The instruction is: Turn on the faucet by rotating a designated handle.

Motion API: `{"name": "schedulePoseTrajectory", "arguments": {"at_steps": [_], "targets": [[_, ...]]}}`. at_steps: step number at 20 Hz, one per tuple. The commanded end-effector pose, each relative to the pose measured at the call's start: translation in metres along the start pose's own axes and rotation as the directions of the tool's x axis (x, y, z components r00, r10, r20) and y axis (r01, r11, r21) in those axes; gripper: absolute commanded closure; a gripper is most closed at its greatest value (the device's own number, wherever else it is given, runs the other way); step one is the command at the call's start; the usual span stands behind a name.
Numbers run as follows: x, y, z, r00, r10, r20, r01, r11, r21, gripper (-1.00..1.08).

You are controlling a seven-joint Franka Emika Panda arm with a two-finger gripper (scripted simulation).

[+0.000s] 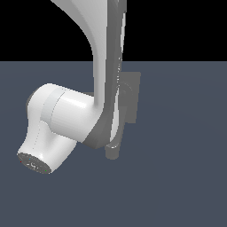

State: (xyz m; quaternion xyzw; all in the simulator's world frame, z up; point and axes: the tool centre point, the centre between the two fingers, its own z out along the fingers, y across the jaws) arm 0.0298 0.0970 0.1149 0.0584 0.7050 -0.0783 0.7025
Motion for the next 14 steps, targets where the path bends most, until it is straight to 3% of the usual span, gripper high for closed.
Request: {"name": "schedulePoseTrajectory", "arguments": {"at_steps": [1, 14], "targets": [[-0.008, 0.001, 0.000, 1.000, 0.000, 0.001, 0.000, 1.000, 0.000, 1.08], [-0.061, 0.007, 0.000, 1.000, 0.000, 0.001, 0.000, 1.000, 0.000, 1.08]]}}
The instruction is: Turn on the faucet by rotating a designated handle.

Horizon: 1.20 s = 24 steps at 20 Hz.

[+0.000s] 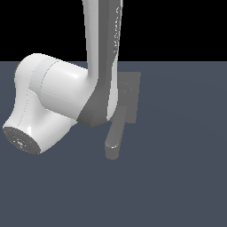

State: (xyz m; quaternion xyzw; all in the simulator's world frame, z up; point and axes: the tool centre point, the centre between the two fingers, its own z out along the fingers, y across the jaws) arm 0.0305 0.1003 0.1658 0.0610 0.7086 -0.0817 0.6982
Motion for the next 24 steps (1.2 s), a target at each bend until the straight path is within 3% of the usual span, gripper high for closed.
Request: {"name": "schedulePoseTrajectory", "arguments": {"at_steps": [1, 20, 22, 24], "targets": [[-0.002, 0.003, 0.000, 1.000, 0.000, 0.005, 0.001, 1.000, -0.005, 1.08], [-0.073, -0.018, 0.000, 1.000, 0.002, 0.011, -0.002, 1.000, -0.007, 1.08], [-0.062, -0.018, -0.002, 1.000, -0.002, -0.003, 0.002, 1.000, -0.004, 1.08], [-0.068, -0.023, -0.002, 1.000, -0.001, -0.002, 0.001, 1.000, -0.004, 1.08]]}}
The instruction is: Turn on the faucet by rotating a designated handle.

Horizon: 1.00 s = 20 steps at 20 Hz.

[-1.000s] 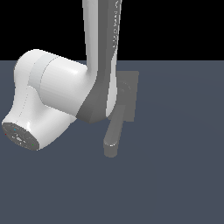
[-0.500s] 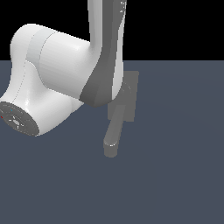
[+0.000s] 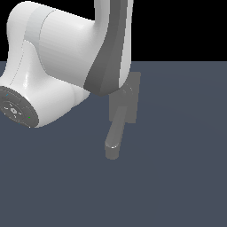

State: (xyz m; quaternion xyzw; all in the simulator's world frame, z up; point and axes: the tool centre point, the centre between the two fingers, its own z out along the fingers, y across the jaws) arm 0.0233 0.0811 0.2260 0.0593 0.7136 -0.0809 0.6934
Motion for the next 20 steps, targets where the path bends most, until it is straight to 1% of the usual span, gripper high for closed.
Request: {"name": "schedulePoseTrajectory", "arguments": {"at_steps": [1, 20], "targets": [[-0.011, -0.003, 0.002, 1.000, 0.001, 0.013, -0.001, 1.000, -0.001, 1.08], [-0.061, -0.048, 0.002, 1.000, 0.005, 0.025, -0.005, 1.000, -0.004, 1.08]]}}
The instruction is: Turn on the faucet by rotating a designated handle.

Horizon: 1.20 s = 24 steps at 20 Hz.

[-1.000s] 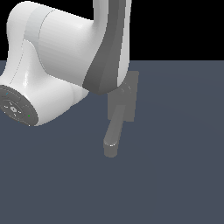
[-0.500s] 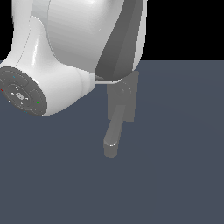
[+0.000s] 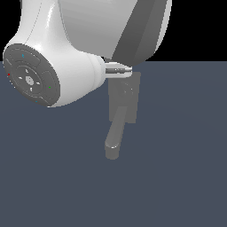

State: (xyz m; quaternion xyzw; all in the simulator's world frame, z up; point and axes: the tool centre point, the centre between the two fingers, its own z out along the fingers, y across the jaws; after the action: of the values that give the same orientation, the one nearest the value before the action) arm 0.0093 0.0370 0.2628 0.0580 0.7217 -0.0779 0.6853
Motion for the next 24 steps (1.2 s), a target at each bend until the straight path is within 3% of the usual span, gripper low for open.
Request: {"name": "schedulePoseTrajectory", "arguments": {"at_steps": [1, 20, 21, 22, 24], "targets": [[-0.009, 0.001, 0.003, 1.000, -0.001, 0.020, 0.001, 1.000, 0.004, 1.08], [-0.040, -0.069, 0.007, 0.999, 0.005, 0.048, -0.005, 1.000, 0.002, 1.08], [-0.040, -0.069, 0.007, 0.999, 0.005, 0.048, -0.005, 1.000, 0.002, 1.08], [-0.018, -0.057, -0.001, 1.000, 0.019, 0.016, -0.019, 1.000, -0.001, 1.08], [-0.018, -0.065, 0.000, 1.000, 0.017, 0.020, -0.017, 1.000, -0.001, 1.08]]}}
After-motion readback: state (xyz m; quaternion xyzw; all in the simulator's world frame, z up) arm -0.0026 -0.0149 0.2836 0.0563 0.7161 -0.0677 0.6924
